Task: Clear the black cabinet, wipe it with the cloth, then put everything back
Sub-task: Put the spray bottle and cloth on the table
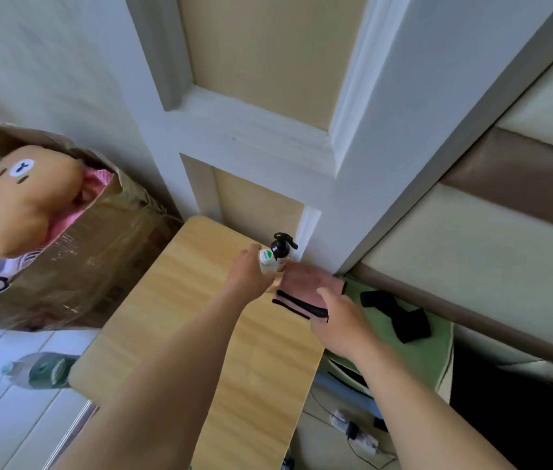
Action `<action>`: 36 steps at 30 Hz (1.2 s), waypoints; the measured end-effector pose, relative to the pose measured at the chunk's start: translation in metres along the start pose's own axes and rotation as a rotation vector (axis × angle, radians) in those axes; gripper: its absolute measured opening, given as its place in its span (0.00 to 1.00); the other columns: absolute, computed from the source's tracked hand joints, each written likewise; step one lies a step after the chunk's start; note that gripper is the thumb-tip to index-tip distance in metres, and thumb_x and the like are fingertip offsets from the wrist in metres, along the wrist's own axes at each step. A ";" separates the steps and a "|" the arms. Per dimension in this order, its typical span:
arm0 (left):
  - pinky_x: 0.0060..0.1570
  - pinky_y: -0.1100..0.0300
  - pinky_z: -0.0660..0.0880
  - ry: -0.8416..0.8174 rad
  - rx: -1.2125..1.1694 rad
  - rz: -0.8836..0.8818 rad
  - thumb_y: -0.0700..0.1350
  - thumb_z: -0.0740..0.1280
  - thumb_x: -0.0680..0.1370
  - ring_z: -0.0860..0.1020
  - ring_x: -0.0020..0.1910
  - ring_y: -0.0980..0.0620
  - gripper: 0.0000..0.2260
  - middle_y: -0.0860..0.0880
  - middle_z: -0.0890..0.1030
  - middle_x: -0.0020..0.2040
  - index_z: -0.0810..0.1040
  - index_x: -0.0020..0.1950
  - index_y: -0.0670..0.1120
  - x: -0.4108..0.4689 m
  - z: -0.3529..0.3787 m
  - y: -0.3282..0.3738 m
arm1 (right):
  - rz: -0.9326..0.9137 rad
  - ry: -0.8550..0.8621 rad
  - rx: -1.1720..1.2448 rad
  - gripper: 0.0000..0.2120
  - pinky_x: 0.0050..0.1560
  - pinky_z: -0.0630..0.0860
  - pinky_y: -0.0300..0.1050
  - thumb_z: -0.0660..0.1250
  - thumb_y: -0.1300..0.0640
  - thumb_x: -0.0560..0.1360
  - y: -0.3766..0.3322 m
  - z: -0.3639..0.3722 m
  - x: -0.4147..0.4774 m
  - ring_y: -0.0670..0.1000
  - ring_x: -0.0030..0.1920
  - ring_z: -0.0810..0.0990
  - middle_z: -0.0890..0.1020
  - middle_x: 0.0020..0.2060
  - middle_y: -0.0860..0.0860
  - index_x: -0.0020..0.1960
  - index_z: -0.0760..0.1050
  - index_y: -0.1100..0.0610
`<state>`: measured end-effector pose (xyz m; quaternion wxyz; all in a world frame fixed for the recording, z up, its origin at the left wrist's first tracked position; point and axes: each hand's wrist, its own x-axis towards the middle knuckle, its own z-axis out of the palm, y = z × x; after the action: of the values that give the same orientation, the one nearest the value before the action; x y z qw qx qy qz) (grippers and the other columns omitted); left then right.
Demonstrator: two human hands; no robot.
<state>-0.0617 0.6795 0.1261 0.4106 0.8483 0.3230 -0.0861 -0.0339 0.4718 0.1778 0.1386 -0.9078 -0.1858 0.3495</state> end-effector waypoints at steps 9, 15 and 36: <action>0.59 0.53 0.70 -0.082 0.074 -0.056 0.45 0.71 0.78 0.72 0.66 0.41 0.30 0.41 0.72 0.69 0.63 0.77 0.43 0.054 0.023 -0.022 | 0.101 -0.054 0.072 0.29 0.59 0.74 0.50 0.60 0.51 0.81 0.037 0.022 0.008 0.54 0.64 0.73 0.69 0.70 0.53 0.80 0.56 0.45; 0.44 0.55 0.71 -0.043 0.086 -0.036 0.44 0.69 0.78 0.75 0.49 0.43 0.15 0.41 0.76 0.56 0.72 0.62 0.42 0.067 0.040 -0.018 | 0.166 -0.053 0.082 0.29 0.61 0.73 0.47 0.62 0.50 0.81 0.065 0.019 0.004 0.53 0.65 0.72 0.69 0.70 0.52 0.80 0.56 0.44; 0.51 0.49 0.79 -0.196 0.403 0.276 0.49 0.67 0.80 0.77 0.50 0.45 0.13 0.45 0.78 0.55 0.71 0.61 0.45 -0.060 0.058 0.096 | 0.089 0.152 0.122 0.30 0.61 0.74 0.52 0.62 0.49 0.80 0.088 -0.031 -0.077 0.56 0.67 0.72 0.69 0.70 0.54 0.80 0.56 0.46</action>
<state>-0.0419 0.5637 0.1748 0.2703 0.9367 0.1390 -0.1735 -0.0445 0.3556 0.2110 0.1919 -0.9289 -0.1127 0.2961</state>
